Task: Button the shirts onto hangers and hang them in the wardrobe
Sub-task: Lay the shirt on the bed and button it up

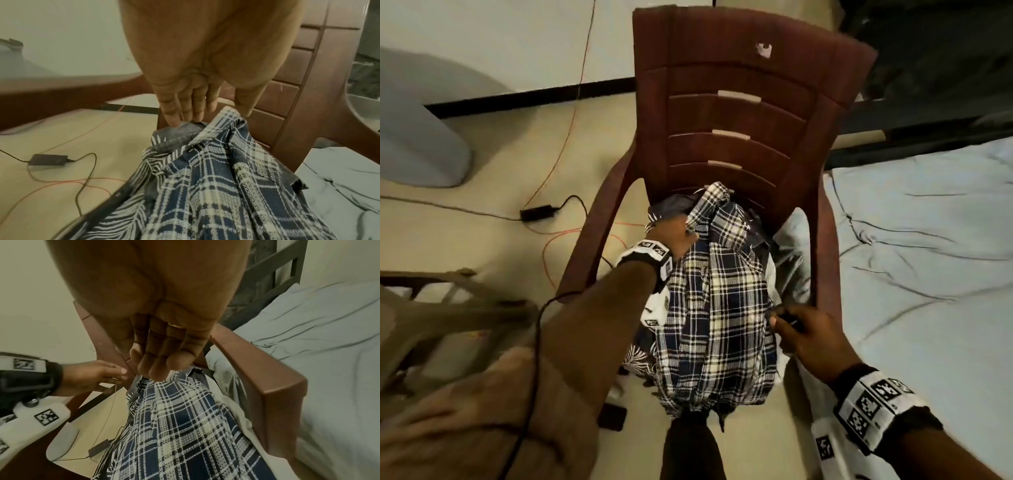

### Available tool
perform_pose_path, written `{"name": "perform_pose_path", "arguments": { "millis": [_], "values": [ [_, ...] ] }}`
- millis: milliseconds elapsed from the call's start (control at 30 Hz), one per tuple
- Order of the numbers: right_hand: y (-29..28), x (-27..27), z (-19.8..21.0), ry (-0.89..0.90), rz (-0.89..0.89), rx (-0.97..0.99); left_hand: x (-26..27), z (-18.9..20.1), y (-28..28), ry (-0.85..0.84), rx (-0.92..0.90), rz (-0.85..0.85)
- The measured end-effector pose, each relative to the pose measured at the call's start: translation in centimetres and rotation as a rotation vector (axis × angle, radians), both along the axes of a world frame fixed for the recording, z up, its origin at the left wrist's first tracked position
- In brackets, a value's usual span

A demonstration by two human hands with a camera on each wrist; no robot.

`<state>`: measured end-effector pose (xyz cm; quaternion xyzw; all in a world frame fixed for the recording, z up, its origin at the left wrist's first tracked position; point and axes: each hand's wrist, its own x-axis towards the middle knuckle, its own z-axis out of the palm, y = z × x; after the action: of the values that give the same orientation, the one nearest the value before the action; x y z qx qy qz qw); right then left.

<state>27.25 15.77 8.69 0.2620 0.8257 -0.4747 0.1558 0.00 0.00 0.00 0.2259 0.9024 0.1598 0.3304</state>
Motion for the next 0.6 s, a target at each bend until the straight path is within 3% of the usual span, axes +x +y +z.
{"name": "perform_pose_path", "arguments": {
  "millis": [233, 300, 400, 500, 600],
  "values": [
    [-0.4, -0.2, -3.6, -0.02, -0.008, -0.053, -3.2, -7.1, 4.4, -0.062, -0.007, 0.19],
    [-0.2, 0.7, -4.0, -0.045, -0.013, -0.045, -3.8, -7.8, 4.8, 0.011, -0.053, 0.164],
    [0.1, 2.3, -4.0, -0.064, -0.051, -0.052, -3.9, -8.6, 4.4, -0.043, -0.035, 0.032],
    [0.2, 3.3, -3.3, -0.071, -0.105, -0.028, -2.4, -6.8, 3.3, -0.105, 0.113, 0.046],
    [-0.3, 3.5, -2.2, -0.022, -0.158, 0.009, 2.8, -0.5, 2.1, -0.293, 0.375, 0.209]
  ]
}}
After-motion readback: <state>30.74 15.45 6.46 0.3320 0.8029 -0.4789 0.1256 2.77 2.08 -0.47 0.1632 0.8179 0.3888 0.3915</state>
